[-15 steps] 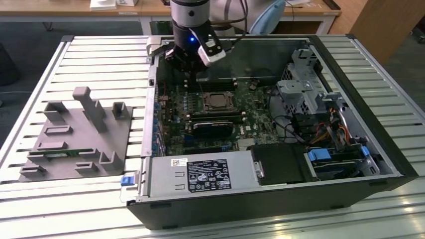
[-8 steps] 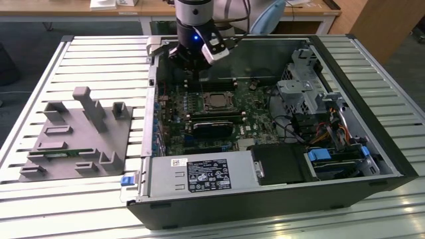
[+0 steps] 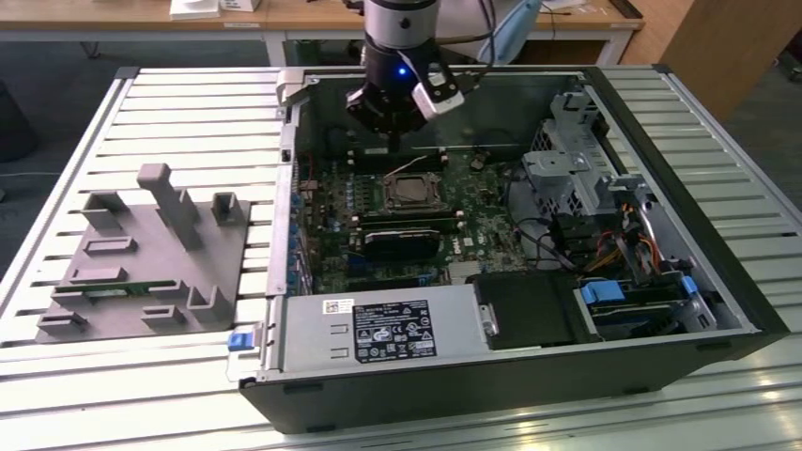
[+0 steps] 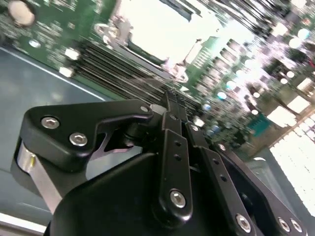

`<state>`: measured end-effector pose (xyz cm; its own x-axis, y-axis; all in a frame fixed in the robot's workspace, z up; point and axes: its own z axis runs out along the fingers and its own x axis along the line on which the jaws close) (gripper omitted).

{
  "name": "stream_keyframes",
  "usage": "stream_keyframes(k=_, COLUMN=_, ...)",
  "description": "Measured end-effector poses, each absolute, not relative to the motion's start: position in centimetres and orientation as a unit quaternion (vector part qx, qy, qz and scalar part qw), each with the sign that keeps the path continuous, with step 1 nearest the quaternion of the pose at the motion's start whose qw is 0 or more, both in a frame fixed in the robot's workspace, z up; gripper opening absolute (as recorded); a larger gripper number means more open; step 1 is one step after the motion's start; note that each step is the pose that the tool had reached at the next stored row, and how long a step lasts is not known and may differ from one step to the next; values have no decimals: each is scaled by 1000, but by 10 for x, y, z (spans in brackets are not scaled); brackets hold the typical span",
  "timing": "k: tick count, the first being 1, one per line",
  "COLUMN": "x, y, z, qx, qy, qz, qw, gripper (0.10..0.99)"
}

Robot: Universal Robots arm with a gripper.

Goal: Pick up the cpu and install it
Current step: 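Install the first cpu locking lever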

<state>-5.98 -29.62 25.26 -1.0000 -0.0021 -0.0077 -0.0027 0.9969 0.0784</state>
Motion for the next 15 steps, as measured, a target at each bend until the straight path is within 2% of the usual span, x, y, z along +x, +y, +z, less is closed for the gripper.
stream_keyframes(k=3, x=-57, y=-296, z=252, qx=-1, qy=999, qz=42, qw=4, gripper=106)
stream_keyframes(k=6, x=-57, y=-296, z=251, qx=-1, qy=998, qz=63, qw=4, gripper=106)
stream_keyframes(k=15, x=-51, y=-296, z=245, qx=1, qy=998, qz=56, qw=4, gripper=106)
